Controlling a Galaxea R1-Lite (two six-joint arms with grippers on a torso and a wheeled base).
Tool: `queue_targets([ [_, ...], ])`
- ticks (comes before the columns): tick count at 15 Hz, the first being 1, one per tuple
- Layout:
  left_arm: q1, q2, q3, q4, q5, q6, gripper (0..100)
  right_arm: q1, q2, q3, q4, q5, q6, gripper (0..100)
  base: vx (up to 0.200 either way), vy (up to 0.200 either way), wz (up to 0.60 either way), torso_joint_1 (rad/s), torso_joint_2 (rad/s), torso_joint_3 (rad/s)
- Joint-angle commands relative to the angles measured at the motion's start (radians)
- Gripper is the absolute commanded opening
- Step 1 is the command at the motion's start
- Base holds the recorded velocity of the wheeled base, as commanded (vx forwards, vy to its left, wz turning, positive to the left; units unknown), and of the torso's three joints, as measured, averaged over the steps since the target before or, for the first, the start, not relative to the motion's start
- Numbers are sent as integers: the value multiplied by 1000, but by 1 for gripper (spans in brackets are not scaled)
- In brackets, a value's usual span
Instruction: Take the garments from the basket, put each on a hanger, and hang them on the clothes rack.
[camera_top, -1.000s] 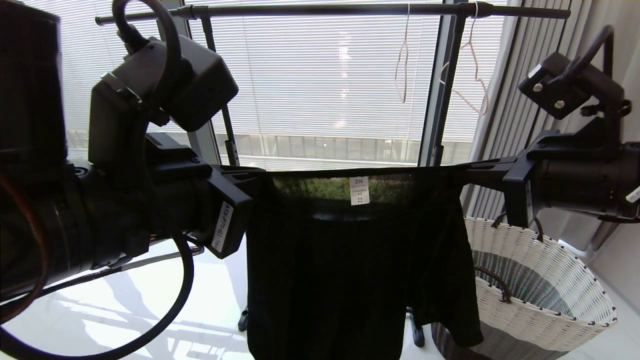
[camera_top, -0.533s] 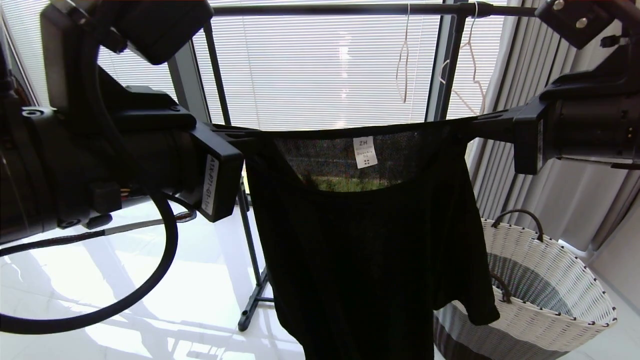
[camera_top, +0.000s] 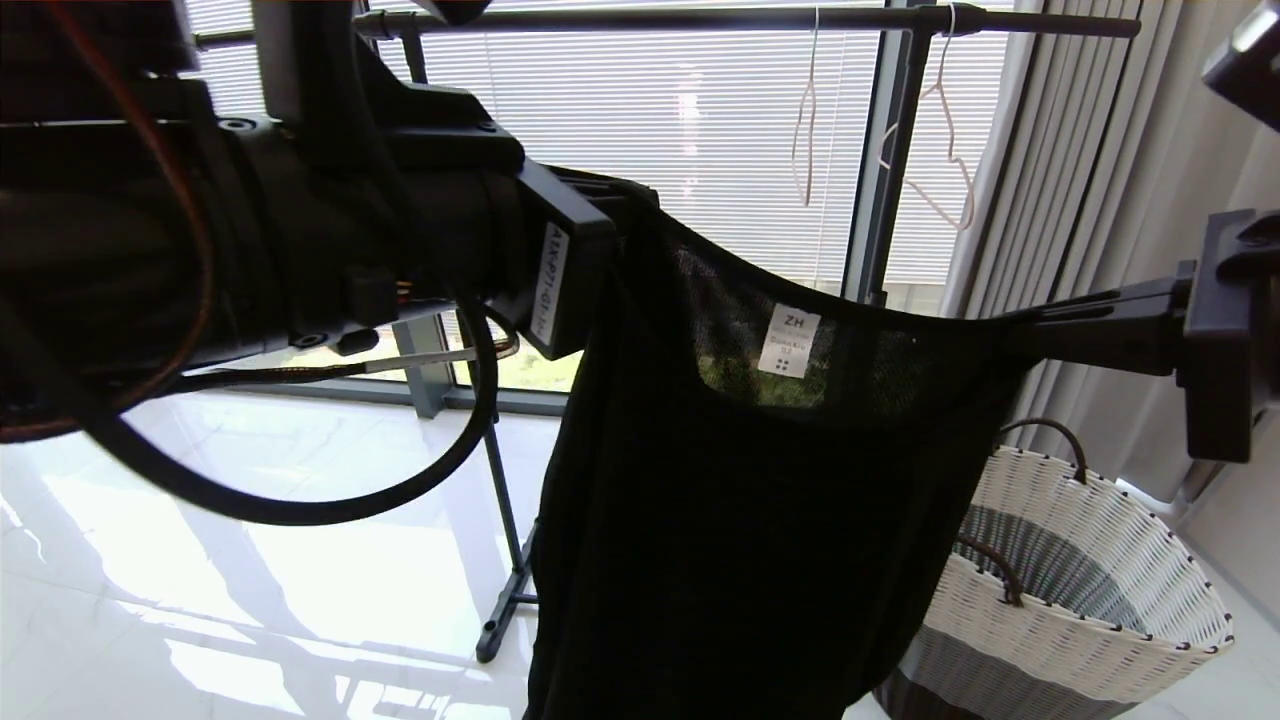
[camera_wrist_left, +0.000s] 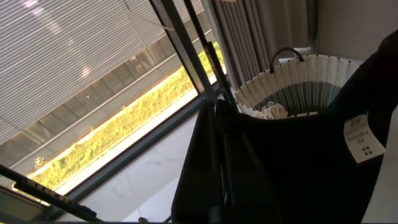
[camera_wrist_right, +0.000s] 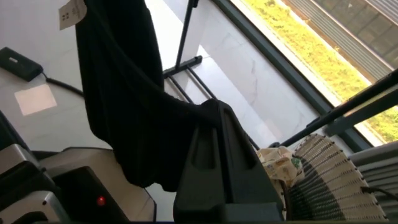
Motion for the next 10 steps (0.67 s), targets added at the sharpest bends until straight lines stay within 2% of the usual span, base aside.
queue_targets([
  [1, 0, 79, -49, -1, -8, 1, 0, 44, -63, 16, 29, 1, -1, 0, 0, 0, 0, 0, 0, 0],
  [3, 0, 97, -75, -1, -9, -1, 0, 50, -70, 29, 32, 1, -1, 0, 0, 0, 0, 0, 0, 0],
  [7, -2, 79, -56, 1, -6, -11, 0, 50, -42, 25, 23, -4, 1, 0, 0, 0, 0, 0, 0, 0],
  [10, -11, 8, 17, 4, 0, -56, 0, -13, 52, -34, -58, -1, 2, 0, 0, 0, 0, 0, 0, 0],
])
